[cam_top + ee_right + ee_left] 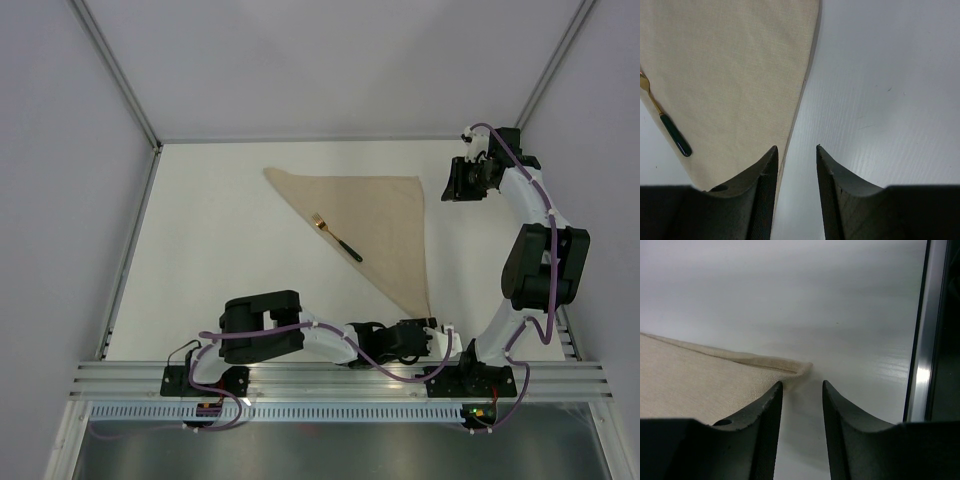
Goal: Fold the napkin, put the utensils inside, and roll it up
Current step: Fold the napkin at the center of the board.
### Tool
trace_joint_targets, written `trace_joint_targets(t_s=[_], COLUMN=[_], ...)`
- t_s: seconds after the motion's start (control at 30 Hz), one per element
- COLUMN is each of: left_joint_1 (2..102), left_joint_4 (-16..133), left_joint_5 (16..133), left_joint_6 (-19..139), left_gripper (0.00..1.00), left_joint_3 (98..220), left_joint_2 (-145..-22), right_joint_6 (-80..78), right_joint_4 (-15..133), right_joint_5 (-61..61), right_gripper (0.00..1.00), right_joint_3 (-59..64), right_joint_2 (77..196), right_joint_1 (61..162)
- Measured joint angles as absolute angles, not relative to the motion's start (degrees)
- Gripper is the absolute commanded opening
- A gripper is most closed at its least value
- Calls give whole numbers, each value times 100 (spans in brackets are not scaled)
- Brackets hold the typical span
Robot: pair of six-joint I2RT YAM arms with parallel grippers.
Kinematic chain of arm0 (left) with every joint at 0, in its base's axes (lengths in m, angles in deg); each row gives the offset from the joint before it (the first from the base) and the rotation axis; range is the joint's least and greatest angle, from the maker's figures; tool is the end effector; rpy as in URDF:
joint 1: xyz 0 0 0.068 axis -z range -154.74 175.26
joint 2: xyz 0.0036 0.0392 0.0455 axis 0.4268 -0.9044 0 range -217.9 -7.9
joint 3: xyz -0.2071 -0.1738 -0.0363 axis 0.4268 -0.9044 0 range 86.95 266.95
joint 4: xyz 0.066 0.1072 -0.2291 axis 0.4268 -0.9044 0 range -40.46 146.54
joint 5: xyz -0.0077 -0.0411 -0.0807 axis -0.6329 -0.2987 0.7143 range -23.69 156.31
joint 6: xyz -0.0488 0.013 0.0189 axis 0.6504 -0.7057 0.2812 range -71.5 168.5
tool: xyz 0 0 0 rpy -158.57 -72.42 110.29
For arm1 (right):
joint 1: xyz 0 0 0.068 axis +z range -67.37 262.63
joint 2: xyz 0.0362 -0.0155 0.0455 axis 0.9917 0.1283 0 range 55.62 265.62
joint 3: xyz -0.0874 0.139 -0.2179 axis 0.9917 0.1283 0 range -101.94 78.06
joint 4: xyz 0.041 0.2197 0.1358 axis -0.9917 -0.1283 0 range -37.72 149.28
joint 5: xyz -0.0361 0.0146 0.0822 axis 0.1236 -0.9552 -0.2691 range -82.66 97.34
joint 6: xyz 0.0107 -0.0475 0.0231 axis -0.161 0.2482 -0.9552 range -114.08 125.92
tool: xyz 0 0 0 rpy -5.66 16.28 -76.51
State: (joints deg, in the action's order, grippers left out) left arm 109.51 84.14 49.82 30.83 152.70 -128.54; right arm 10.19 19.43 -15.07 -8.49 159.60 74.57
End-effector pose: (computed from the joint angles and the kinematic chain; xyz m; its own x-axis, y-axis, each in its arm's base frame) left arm 0.0542 -0.4373 0.1252 0.2381 0.5400 -0.8073 0.8989 0.1922 0.3937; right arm 0.3914 -0.0417 0.2636 -0.8252 0.0473 -0.5628 -0.1362 0.9504 0.2797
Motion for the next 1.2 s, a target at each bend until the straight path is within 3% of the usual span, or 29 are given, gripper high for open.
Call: trace_joint_targets(t_s=[0.43, 0.67, 0.77, 1.2], left_joint_1=[10951, 10947, 10931, 10794], left_joint_4=[8457, 8462, 8464, 8536], left_joint_5=[4842, 4787, 4776, 4783], left_joint_6=[3037, 3032, 3024, 3019], left_gripper=[24, 20, 3, 2], left_joint_3=[15401, 15467, 15487, 15506], left_joint_2=[-13026, -13046, -13053, -13053], right_joint_6=[1019, 1019, 1019, 1017], right_joint_4=[1947, 1949, 1949, 1951], right_joint_5=[-1507, -1507, -1507, -1507], right_gripper=[41, 40, 40, 38], right_joint_3=[-846, -842, -842, -842], right_joint_2=[15960, 15960, 15960, 15960], right_joint_1=[7451, 7453, 7451, 7451])
